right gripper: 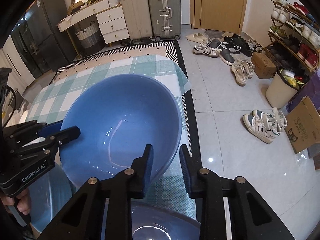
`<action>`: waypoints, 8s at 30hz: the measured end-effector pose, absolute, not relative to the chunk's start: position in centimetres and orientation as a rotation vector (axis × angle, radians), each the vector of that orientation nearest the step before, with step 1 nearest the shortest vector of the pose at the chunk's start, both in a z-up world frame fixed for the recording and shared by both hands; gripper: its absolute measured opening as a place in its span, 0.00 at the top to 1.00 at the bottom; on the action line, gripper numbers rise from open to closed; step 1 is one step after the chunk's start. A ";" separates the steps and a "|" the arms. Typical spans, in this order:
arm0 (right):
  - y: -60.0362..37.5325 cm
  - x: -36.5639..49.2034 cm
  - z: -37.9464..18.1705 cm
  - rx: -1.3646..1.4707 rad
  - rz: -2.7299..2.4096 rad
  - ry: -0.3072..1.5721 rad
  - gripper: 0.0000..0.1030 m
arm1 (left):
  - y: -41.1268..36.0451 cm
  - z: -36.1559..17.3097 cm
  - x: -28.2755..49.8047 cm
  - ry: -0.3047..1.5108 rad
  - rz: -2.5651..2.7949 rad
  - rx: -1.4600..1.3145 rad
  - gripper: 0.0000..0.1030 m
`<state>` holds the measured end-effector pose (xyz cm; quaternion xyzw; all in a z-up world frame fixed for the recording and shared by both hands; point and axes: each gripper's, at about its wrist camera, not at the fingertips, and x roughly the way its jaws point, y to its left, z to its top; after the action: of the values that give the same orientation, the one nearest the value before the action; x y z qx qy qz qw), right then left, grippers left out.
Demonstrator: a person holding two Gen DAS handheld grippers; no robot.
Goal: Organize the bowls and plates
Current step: 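Close the left gripper on the bowl rim while the right gripper closes beside it, then lift the light-blue bowl with both grippers and carry it across the table, then lower the light-blue bowl onto the tablecloth and open both grippers, then move both tools toward the rim of another light-blue bowl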
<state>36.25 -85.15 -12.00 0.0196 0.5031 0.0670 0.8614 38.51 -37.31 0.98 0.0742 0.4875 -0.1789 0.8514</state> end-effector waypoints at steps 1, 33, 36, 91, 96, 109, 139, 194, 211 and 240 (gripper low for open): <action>-85.1 36.2 -12.0 0.033 0.135 1.054 0.78 | -37.3 1.0 38.5 1.027 -0.376 0.157 0.82; -84.0 32.7 -5.9 0.009 0.119 0.942 0.78 | -35.8 8.7 34.1 0.899 -0.370 0.126 0.82; -83.8 31.7 -4.9 0.002 0.120 0.925 0.78 | -35.5 9.7 33.1 0.884 -0.368 0.123 0.82; -71.9 15.2 3.2 -0.066 0.233 0.781 0.77 | -24.1 19.4 11.1 0.737 -0.251 0.093 0.82; -71.6 14.9 2.2 -0.064 0.244 0.794 0.77 | -23.7 18.5 10.4 0.743 -0.242 0.099 0.82; -70.5 15.7 -0.8 -0.060 0.275 0.836 0.77 | -21.8 15.5 10.9 0.778 -0.213 0.092 0.82; -67.5 18.7 -6.8 -0.126 0.261 0.912 0.77 | -20.0 6.2 15.7 0.869 -0.162 0.130 0.82; -70.1 17.2 -7.2 0.048 0.259 0.832 0.01 | -17.7 6.1 15.7 0.857 -0.313 -0.015 0.15; -78.6 10.5 -2.4 0.104 0.062 0.657 0.00 | -23.7 8.8 12.4 0.807 -0.415 -0.022 0.02; -88.8 10.1 -4.2 0.244 -0.044 0.705 0.01 | -37.3 6.3 12.7 0.839 -0.588 0.098 0.28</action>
<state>10.11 -88.82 -4.22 0.1192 0.3442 -0.0213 0.9311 12.71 -37.28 6.25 0.0467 0.4012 -0.2810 0.8705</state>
